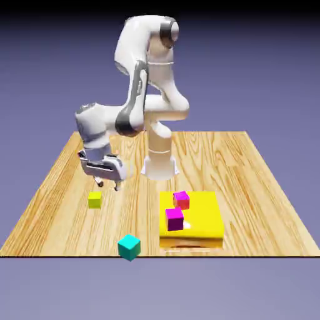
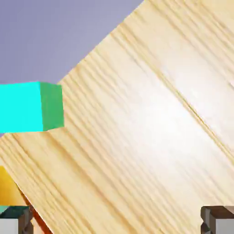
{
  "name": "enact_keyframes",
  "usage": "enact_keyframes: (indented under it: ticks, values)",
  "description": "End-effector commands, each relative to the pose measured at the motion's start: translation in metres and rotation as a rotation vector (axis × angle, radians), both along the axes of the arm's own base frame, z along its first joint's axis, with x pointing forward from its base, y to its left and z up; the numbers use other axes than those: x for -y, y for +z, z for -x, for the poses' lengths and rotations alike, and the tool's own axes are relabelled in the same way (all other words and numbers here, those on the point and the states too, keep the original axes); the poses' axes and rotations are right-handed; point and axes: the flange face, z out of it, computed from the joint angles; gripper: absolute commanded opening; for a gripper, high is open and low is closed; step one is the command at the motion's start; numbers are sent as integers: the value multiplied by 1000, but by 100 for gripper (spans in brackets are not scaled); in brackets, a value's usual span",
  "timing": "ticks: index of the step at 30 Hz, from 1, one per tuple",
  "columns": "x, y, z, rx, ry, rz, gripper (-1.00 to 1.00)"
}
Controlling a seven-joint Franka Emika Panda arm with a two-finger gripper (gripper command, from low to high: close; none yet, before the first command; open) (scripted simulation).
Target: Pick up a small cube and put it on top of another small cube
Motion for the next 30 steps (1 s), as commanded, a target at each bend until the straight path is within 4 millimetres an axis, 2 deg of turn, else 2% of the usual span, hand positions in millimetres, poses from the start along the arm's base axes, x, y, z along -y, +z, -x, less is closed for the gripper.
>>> enact_keyframes:
  ticks: [1, 8, 15, 17, 22, 23, 24, 29, 30]
  values:
    - [13, -11, 7, -40, -47, -34, 0]
    - [86, -71, 63, -269, -356, -253, 0]
    - [149, -104, 127, -408, -652, -434, 0]
    - [153, -106, 132, -416, -675, -447, 0]
    - [120, -163, 133, -416, -676, -448, 0]
    - [120, -163, 133, -416, -676, -448, -100]
    - [120, -163, 133, -416, -676, -448, -100]
    - [153, -106, 132, -416, -675, -447, -100]
    - [151, -104, 111, -427, -643, -439, -100]
